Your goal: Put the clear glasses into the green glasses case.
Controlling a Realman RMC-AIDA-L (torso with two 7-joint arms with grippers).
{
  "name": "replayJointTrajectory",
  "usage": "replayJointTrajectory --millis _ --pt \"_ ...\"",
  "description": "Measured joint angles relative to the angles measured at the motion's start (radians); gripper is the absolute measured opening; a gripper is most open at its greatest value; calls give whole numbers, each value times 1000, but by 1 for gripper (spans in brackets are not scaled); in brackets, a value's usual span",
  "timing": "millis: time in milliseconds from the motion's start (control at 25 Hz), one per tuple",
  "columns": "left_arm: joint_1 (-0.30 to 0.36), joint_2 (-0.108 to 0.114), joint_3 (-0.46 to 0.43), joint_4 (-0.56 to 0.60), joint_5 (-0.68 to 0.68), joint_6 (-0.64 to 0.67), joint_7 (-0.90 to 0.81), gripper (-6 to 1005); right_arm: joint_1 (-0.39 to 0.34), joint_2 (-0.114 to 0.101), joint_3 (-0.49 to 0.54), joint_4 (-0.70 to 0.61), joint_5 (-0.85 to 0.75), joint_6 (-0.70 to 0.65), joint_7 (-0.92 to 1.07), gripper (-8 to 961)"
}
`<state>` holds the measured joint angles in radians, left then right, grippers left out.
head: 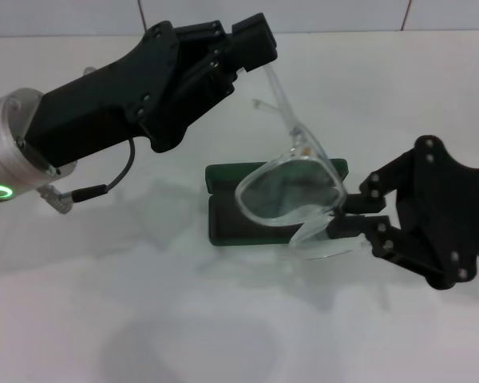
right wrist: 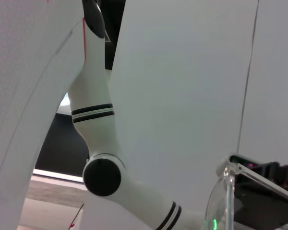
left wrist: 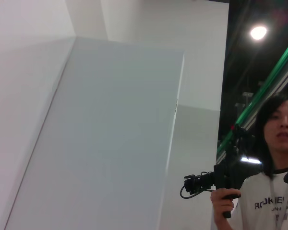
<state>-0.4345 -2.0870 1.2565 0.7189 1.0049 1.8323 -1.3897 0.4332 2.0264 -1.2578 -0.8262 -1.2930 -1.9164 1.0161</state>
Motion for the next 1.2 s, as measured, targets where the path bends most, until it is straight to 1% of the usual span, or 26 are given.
replayJointTrajectory --millis 240,520,960,1200 --pt "-24 -2 11 -9 3 0 9 57 24 0 -27 25 23 11 -13 61" --pt "-34 -1 59 -10 17 1 11 57 31 0 -29 27 40 11 -14 61" --pt "-37 0 61 -24 40 2 11 56 31 0 -29 31 53 13 -28 62" --pt "-37 3 61 -24 41 36 12 56 34 0 -28 49 54 13 -36 62"
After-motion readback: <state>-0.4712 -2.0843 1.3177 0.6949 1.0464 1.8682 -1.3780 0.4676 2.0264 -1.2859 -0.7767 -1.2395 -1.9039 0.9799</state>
